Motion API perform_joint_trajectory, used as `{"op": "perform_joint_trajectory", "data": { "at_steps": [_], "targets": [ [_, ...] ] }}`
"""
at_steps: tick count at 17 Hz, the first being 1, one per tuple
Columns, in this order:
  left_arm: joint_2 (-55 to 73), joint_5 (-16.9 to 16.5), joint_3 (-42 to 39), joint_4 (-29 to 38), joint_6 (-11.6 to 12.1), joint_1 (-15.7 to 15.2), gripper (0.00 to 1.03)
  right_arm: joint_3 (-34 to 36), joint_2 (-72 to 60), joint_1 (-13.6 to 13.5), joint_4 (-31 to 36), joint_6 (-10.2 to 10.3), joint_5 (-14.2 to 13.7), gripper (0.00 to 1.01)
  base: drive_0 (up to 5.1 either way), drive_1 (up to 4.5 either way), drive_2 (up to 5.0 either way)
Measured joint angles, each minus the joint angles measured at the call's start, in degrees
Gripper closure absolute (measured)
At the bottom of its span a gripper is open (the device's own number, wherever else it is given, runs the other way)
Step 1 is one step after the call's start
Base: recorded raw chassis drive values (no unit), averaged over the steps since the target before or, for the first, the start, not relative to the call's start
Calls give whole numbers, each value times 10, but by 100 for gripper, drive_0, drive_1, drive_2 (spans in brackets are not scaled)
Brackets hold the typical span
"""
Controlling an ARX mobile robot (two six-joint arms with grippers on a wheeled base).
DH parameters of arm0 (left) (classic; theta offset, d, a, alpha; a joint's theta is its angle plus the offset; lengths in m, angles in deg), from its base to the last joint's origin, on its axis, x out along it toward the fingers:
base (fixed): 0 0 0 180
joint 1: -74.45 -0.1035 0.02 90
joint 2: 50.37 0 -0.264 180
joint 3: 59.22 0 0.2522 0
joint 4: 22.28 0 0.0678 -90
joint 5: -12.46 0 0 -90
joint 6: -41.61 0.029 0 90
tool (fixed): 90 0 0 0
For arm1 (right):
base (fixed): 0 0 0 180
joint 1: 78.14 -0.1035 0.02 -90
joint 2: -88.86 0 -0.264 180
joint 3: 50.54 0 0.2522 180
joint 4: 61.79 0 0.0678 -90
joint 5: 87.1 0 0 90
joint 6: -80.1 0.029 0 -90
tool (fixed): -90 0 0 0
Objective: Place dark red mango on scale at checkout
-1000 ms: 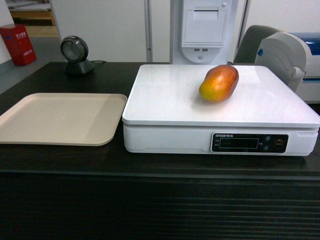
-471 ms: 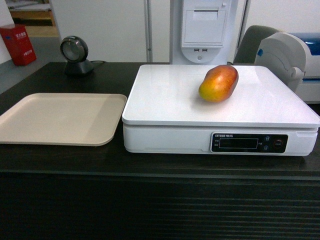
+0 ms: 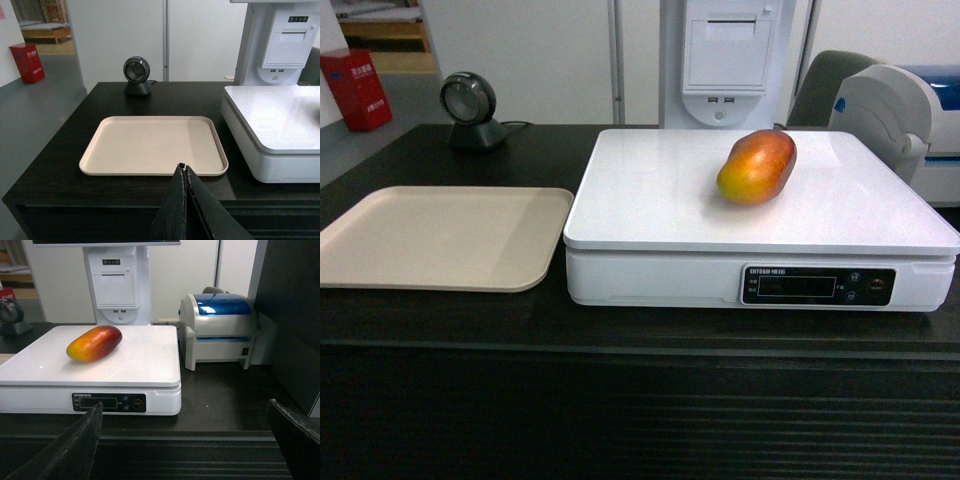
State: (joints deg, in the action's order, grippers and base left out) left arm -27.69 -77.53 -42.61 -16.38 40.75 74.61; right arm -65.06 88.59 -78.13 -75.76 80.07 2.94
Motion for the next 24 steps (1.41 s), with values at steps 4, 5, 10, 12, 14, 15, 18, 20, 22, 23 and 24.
{"op": "perform_joint_trajectory", "data": {
  "at_steps": [4,5,10,12,14,15,18,20,22,23,24],
  "targets": [
    [-43,0,-23,-20,0,0,101,0,0,0,0,0,0,3,0,0,0],
    [-55,0,-23,-25,0,0,101,0,0,0,0,0,0,3,0,0,0],
    [-112,0,-23,-82,0,0,101,0,0,0,0,0,0,3,0,0,0],
    [-125,0,-23,-94,0,0,101,0,0,0,0,0,0,3,0,0,0],
    [-192,-2,-23,-195,0,0,101,0,0,0,0,0,0,3,0,0,0],
    [-222,0,-23,-193,0,0,101,0,0,0,0,0,0,3,0,0,0],
    [-221,0,-23,-201,0,-1,101,0,0,0,0,0,0,3,0,0,0],
    [-221,0,-23,-197,0,-1,101,0,0,0,0,0,0,3,0,0,0],
    [-221,0,-23,-198,0,-1,98,0,0,0,0,0,0,3,0,0,0],
    [-221,0,-23,-199,0,-1,89,0,0,0,0,0,0,3,0,0,0],
    [-221,0,-23,-199,0,-1,82,0,0,0,0,0,0,3,0,0,0]
  ]
}}
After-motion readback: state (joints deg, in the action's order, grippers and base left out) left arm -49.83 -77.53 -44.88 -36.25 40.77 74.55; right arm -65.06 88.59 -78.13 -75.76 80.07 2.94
